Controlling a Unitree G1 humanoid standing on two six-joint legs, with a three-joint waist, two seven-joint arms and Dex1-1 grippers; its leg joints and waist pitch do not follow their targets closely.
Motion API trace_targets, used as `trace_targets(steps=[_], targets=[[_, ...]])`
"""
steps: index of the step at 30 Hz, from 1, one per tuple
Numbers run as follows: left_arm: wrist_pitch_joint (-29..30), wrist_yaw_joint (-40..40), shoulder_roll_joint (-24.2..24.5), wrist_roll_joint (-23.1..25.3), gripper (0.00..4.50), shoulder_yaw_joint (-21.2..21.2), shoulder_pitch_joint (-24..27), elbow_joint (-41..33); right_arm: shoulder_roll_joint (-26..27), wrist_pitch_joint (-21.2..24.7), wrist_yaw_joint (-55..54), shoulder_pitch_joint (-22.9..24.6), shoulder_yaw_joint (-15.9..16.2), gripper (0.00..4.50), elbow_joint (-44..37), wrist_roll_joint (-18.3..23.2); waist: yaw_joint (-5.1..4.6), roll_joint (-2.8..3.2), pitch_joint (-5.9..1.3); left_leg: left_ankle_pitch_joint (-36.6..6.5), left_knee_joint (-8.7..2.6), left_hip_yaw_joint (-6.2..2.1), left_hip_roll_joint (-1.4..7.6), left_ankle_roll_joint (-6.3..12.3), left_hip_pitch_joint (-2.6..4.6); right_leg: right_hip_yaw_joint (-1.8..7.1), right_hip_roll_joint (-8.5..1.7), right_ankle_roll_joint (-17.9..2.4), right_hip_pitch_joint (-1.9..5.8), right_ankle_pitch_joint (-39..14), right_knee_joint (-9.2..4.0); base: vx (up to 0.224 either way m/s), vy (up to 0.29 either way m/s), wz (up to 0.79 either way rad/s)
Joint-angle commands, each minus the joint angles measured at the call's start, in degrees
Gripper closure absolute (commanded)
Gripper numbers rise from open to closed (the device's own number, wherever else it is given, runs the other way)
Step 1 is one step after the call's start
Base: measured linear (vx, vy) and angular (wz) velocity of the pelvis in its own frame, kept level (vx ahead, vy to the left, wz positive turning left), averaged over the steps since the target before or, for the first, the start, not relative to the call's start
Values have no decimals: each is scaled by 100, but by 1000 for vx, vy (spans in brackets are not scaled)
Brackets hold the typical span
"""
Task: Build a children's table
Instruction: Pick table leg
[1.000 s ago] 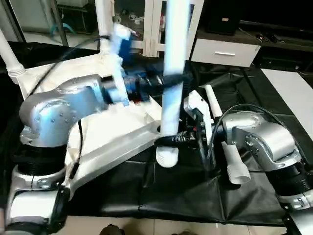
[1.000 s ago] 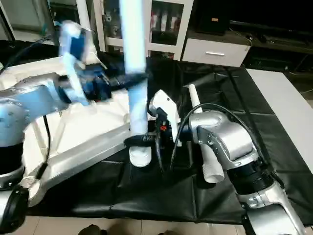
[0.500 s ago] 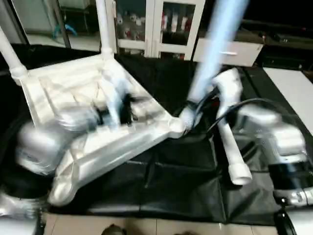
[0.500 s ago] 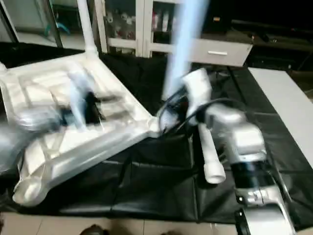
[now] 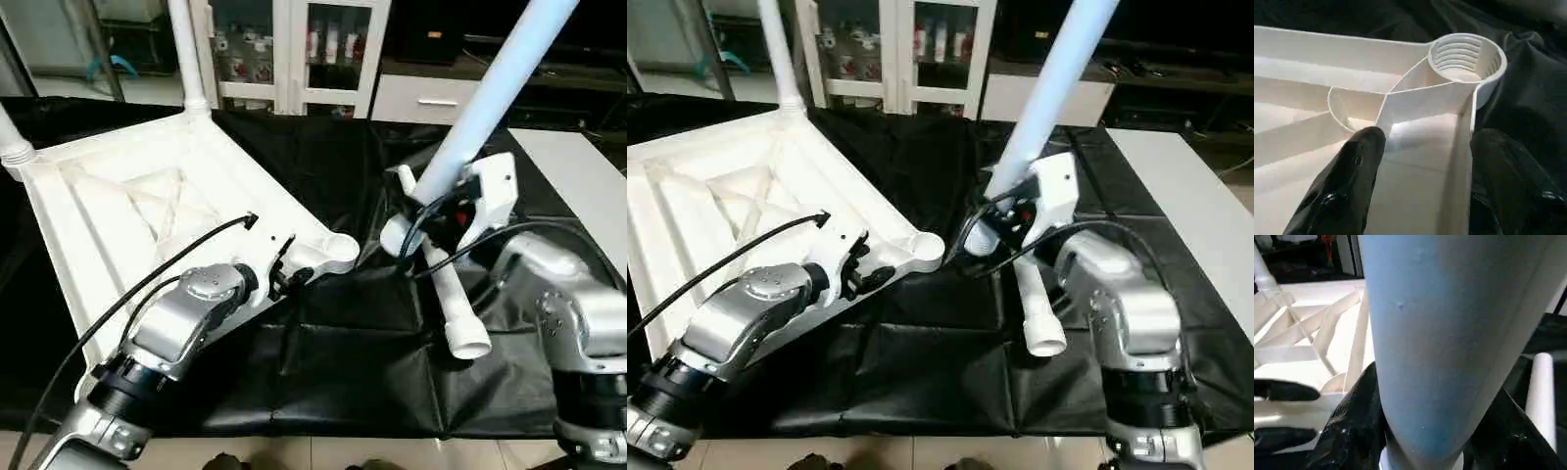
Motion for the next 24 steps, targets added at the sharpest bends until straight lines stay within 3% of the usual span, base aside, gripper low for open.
trace_targets(steps=[1,5,9,10,12,13,16,20,24], targets=[[233,52,-16,-33,151,83,-18,143,-1,-12,-96,-26,41,264,-176,-54,-1,70,-381,-1841,-464,-28,30,-315,105,154,-241,-590,205,-2296,-553,0,0,0],[213,-112,-26,118,192,73,45,153,51,-27,-198,-26,91,264,-201,-86,-6,73,-372,-1854,-468,-25,30,-311,102,156,-242,-608,204,-2271,-558,0,0,0],[370,-411,-12,-53,215,75,119,-59,78,-46,-219,-39,125,264,-183,-127,-12,77,-376,-1825,-474,-26,35,-317,97,163,-245,-642,211,-2167,-539,0,0,0],[372,-447,-15,-89,227,78,117,-96,76,-48,-225,-46,125,264,-175,-134,-15,101,-371,-1844,-476,-24,32,-325,100,166,-239,-660,204,-2125,-542,0,0,0],[510,-496,-50,-223,238,136,116,-176,69,-42,-224,-54,124,264,-169,-130,-14,77,-380,-1799,-473,-15,32,-317,98,170,-241,-694,216,-2044,-525,0,0,0],[522,-559,26,-146,241,29,105,-183,59,-49,-225,-63,132,264,-145,-126,-9,55,-383,-1732,-477,-15,40,-304,89,170,-241,-725,225,-1959,-520,0,0,0],[555,-681,141,65,265,-110,109,-133,49,-55,-232,-95,170,264,-93,-116,-7,101,-367,-1786,-484,-18,41,-300,103,174,-243,-713,211,-2003,-528,0,0,0],[629,-744,150,141,305,-117,100,-112,35,-54,-192,-121,195,264,-75,-145,-11,97,-364,-1832,-485,-16,40,-323,107,176,-250,-707,216,-2048,-534,0,0,0],[530,-760,267,402,330,-328,32,57,13,-29,-151,-131,217,264,-94,-167,-17,91,-347,-1979,-491,-24,35,-315,117,171,-252,-604,196,-2372,-569,0,0,0]])
